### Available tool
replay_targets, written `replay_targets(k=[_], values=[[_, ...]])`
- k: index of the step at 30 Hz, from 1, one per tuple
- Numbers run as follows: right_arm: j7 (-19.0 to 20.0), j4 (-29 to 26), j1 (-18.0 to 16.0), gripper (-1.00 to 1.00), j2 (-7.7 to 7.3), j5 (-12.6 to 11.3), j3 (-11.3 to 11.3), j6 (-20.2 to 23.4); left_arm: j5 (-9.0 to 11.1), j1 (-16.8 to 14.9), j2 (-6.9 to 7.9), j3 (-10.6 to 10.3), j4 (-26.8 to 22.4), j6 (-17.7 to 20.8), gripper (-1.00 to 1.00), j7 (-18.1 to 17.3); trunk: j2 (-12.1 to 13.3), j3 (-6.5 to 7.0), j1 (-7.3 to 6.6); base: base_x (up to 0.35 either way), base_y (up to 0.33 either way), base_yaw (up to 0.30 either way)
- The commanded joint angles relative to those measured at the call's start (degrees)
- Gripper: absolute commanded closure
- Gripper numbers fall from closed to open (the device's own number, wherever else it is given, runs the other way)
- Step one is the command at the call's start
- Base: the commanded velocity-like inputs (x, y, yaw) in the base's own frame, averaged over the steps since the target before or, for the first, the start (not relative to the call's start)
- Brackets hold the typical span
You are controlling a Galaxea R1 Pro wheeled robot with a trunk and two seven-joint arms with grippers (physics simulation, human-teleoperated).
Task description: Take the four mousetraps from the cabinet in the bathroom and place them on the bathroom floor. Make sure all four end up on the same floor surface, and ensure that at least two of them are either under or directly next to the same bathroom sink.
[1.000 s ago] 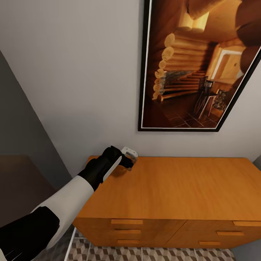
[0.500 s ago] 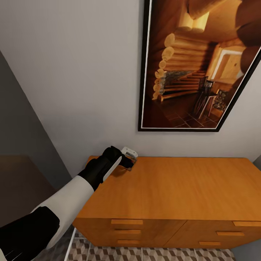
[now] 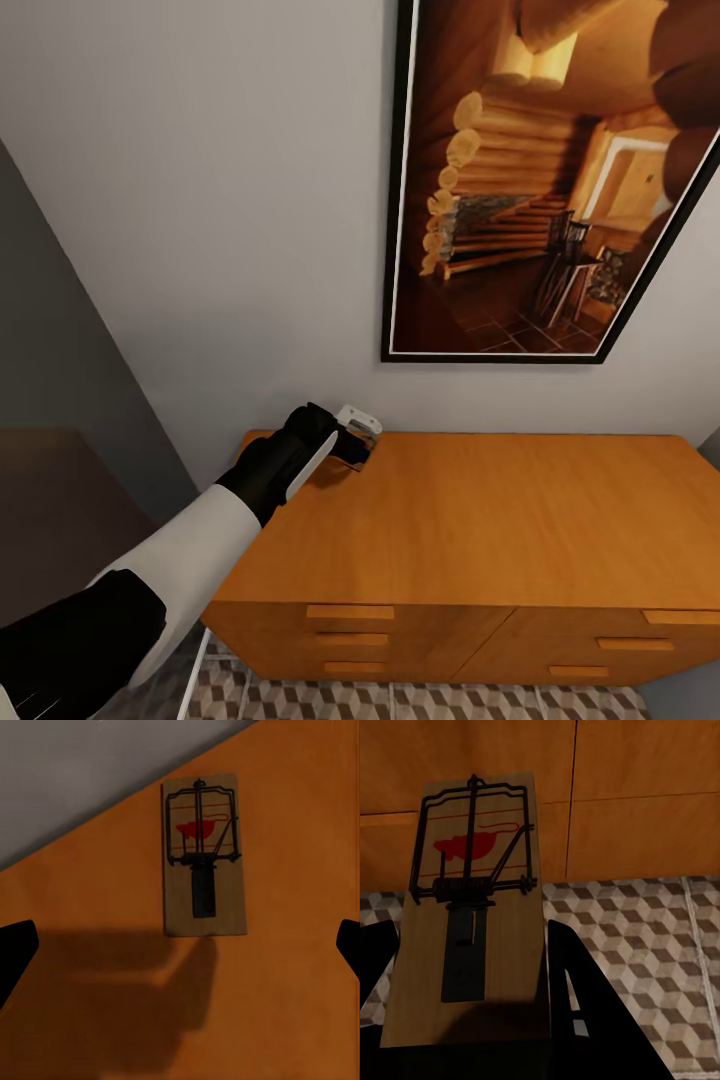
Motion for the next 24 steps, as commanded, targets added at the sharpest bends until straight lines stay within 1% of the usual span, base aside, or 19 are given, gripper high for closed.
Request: replay_targets(k=[1, 17, 24], values=[[0.43, 0.05, -0.06, 1.00, 0.00, -0.64, 0.24, -0.18, 0.03, -0.07, -0.02, -0.08, -0.03, 0.21, -1.00, -0.08, -0.11, -0.11, 0.03, 0.000, 0.000, 0.000], [0.43, 0.05, -0.06, 1.00, 0.00, -0.64, 0.24, -0.18, 0.03, -0.06, -0.08, -0.08, -0.04, 0.21, -1.00, -0.26, -0.11, -0.11, 0.03, 0.000, 0.000, 0.000], [0.43, 0.05, -0.05, 1.00, 0.00, -0.64, 0.24, -0.18, 0.03, -0.06, -0.33, -0.12, -0.09, 0.21, -1.00, -0.26, -0.11, -0.11, 0.03, 0.000, 0.000, 0.000]])
